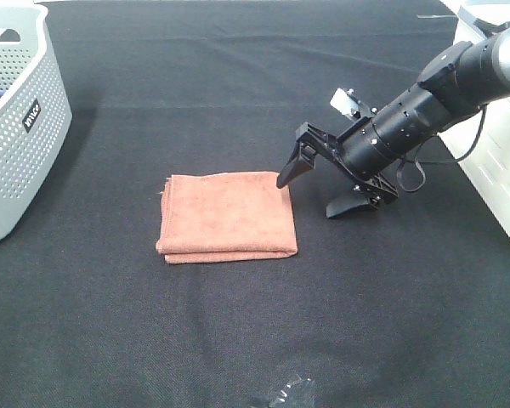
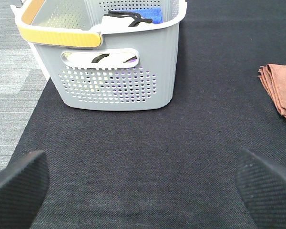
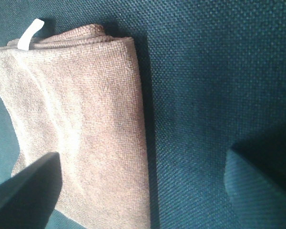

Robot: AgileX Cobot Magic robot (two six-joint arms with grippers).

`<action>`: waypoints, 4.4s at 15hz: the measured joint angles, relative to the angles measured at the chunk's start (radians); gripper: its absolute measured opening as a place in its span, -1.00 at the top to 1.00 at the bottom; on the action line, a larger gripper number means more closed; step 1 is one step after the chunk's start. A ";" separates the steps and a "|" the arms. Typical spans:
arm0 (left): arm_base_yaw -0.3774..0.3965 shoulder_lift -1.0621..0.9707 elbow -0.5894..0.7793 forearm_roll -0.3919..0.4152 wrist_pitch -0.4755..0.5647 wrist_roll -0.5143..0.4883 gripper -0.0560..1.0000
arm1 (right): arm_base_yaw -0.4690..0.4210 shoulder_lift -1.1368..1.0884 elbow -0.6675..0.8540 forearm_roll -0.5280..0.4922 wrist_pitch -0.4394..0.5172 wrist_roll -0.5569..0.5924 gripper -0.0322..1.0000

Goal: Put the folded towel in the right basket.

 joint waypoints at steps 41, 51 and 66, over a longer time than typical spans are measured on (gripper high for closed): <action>0.000 0.000 0.000 0.000 0.000 0.000 -0.98 | -0.382 -0.562 -0.357 -0.283 0.333 0.064 0.52; 0.000 0.000 0.000 0.000 0.000 0.000 -0.98 | -0.614 -0.401 -0.360 -0.651 0.317 0.199 0.52; 0.000 0.000 0.000 0.000 0.000 0.000 -0.98 | -0.297 -0.513 -0.412 -0.763 0.436 0.302 -0.95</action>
